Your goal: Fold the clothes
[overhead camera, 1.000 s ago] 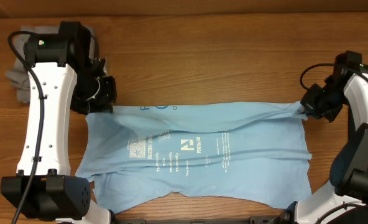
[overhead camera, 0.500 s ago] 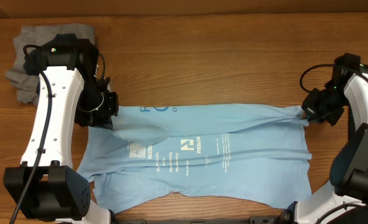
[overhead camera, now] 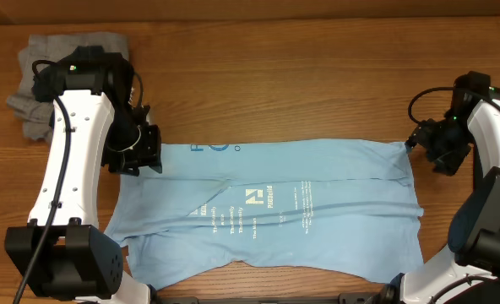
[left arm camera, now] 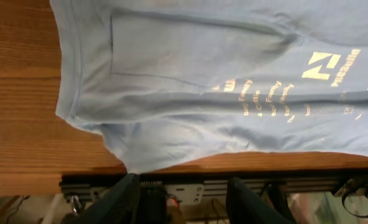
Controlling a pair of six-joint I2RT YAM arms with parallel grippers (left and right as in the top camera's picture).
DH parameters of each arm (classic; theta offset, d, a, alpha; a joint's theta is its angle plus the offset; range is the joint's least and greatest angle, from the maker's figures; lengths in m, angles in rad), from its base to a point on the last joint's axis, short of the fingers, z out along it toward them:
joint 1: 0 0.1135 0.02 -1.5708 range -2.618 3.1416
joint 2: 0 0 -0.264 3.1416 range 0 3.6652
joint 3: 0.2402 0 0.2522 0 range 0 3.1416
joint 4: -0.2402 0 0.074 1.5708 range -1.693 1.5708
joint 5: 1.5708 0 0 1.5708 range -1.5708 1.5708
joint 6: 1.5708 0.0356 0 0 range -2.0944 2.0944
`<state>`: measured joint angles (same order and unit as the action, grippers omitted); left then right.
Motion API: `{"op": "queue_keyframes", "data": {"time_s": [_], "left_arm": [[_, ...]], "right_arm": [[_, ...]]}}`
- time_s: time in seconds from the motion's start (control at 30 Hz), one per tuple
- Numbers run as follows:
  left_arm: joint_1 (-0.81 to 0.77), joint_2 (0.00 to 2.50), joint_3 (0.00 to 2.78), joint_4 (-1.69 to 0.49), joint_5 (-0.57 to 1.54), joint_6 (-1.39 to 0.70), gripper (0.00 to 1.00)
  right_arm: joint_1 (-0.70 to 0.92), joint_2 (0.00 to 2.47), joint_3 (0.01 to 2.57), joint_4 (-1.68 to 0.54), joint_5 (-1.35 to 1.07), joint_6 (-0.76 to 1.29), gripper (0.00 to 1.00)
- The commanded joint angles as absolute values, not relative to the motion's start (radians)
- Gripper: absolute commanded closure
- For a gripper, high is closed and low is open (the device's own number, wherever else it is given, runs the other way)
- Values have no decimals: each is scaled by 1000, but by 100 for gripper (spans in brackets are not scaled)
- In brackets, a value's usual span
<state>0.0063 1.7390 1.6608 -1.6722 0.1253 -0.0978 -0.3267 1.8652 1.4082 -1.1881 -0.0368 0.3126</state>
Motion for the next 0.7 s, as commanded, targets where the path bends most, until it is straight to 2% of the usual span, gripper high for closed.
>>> {"op": "queue_keyframes", "data": {"time_s": [0.0, 0.1, 0.33, 0.53, 0.67], "left_arm": [[-1, 1716, 1657, -1662, 133, -66, 55], [-23, 1716, 1657, -1643, 177, -16, 59], [-157, 1716, 1646, -1615, 93, -25, 62], [-305, 1716, 1515, -1486, 3, -78, 52], [-334, 1716, 1393, -1379, -3, -115, 55]], "right_arm": [[-331, 1833, 1424, -1184, -111, 303, 31], [-331, 1832, 1424, -1188, -134, 289, 35], [-331, 1776, 1424, -1205, -295, 200, 37], [-331, 1642, 1424, -1230, -292, 221, 33], [-331, 1614, 1423, -1254, -232, 274, 32]]}}
